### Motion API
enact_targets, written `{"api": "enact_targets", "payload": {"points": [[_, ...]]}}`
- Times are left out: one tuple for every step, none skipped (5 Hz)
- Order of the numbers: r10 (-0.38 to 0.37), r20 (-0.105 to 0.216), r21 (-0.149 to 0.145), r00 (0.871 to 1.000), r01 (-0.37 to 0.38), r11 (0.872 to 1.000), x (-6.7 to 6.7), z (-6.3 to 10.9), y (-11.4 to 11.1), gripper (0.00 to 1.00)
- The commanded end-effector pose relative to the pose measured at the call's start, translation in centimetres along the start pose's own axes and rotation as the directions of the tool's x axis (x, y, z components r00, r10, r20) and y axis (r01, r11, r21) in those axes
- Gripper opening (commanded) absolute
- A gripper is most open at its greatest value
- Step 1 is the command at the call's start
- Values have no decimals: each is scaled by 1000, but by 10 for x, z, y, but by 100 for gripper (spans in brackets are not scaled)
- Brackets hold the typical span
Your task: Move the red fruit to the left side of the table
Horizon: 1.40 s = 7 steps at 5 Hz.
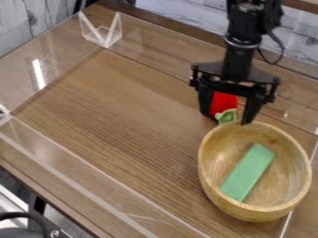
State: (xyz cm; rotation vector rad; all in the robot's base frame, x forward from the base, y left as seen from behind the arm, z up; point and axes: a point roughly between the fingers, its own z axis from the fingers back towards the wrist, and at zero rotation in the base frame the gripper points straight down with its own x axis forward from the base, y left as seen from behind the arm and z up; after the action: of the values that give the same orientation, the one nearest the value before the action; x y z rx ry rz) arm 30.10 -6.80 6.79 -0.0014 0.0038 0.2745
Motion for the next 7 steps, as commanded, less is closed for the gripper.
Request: {"api": "enact_targets", "payload": {"points": [[69,68,-21,995,-68,997,16,6,-1,100],[124,90,-20,988,-122,992,24,2,4,100],[115,101,-17,988,-113,993,24,3,-3,100],[105,111,-15,988,-104,994,22,4,-10,100],[76,117,-11,990,-75,997,25,8,-20,100],[46,124,-8,991,-46,999,27,11,-28,100],[15,136,-4,991,-14,1000,28,8,-27,100]]}}
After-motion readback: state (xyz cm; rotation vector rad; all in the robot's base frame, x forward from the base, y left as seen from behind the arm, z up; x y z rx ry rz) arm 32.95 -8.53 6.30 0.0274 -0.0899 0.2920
